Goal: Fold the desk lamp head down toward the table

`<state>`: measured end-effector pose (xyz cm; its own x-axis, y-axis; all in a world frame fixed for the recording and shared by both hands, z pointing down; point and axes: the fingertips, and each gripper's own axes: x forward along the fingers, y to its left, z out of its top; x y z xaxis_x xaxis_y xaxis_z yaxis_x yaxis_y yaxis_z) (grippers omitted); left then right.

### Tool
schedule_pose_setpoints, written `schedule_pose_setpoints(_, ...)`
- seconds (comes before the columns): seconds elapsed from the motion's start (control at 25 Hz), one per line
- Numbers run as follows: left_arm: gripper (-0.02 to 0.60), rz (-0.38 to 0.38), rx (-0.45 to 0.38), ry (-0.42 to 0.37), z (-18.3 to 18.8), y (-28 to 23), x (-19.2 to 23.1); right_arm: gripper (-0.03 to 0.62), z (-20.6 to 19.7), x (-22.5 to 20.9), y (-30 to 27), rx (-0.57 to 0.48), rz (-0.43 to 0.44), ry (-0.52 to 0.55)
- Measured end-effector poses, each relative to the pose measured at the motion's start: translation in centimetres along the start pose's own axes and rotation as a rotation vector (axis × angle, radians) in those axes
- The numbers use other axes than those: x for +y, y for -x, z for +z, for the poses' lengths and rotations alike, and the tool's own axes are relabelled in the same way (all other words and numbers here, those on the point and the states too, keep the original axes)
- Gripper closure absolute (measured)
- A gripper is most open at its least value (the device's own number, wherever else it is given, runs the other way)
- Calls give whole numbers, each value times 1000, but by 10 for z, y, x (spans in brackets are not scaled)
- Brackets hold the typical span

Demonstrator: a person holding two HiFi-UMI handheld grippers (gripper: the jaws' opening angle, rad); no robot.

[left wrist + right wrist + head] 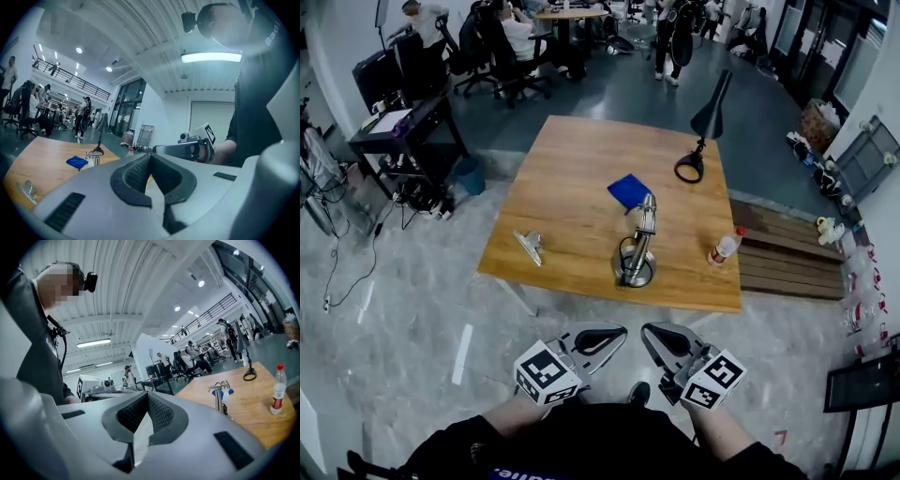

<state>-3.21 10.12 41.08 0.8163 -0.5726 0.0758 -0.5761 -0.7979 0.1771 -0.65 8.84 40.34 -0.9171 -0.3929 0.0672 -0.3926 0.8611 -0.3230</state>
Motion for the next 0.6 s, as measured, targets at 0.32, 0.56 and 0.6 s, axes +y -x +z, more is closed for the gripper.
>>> schedule_pose_setpoints(0.32,574,0,-33,-30,11,12,-21,589,5,24,-2,12,25,44)
schedule_pose_setpoints(0.56,574,13,-37,-34,14,4,-29,589,8,27,9,8,52,60)
schedule_pose_setpoints(0.6,574,15,-36,-31,13,3,-29,589,7,26,10,11,54,57)
